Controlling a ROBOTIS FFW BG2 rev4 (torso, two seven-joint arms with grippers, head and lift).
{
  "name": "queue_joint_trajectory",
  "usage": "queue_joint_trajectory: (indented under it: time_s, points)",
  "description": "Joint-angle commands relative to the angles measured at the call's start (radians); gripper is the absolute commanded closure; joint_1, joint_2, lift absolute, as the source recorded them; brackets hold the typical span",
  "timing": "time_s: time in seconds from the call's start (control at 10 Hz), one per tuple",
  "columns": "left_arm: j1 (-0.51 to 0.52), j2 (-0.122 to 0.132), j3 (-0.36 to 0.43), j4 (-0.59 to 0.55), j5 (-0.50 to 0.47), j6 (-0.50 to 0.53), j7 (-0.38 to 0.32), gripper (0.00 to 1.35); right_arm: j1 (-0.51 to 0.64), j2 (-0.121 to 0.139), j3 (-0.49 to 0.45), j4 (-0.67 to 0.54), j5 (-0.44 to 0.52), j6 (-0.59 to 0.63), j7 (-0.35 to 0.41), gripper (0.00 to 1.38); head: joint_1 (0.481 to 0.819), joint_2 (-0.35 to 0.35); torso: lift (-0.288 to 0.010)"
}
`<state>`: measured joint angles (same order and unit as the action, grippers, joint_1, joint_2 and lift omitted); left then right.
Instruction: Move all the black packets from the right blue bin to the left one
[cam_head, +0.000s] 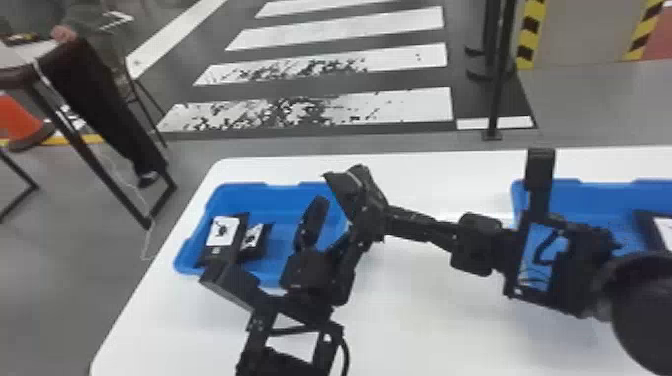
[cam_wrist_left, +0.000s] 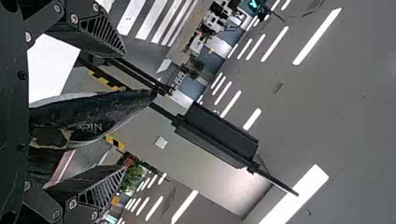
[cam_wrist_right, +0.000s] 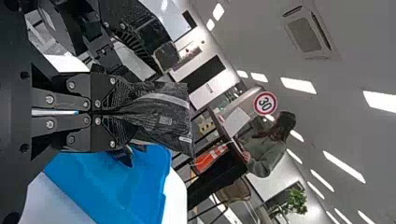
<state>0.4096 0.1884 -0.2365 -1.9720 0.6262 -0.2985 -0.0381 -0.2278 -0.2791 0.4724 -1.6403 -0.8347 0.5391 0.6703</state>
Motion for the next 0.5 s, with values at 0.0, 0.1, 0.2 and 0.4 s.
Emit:
queue_joint_trajectory:
  time_s: [0.0, 0.1, 0.2, 0.4]
  points:
    - [0.0, 0.0, 0.001, 0.0, 0.0, 0.041, 0.004, 0.47, -0.003, 0.0, 0.012, 0.007, -0.013, 0.001, 0.0, 1.17, 0.695, 0.281, -0.168]
    - [-0.002, 0.0, -0.001, 0.0, 0.002, 0.043, 0.012, 1.12, -0.008, 0.0, 0.012, 0.009, -0.017, 0.001, 0.0, 1.17, 0.695, 0.287, -0.168]
    - [-0.002, -0.001, -0.001, 0.0, 0.004, 0.043, 0.014, 1.21, -0.013, 0.0, 0.012, 0.014, -0.021, 0.001, 0.0, 1.17, 0.695, 0.285, -0.168]
    - [-0.002, -0.001, -0.001, 0.0, -0.018, 0.026, 0.014, 1.21, -0.015, 0.0, 0.012, 0.024, -0.025, 0.001, 0.002, 1.17, 0.695, 0.283, -0.168]
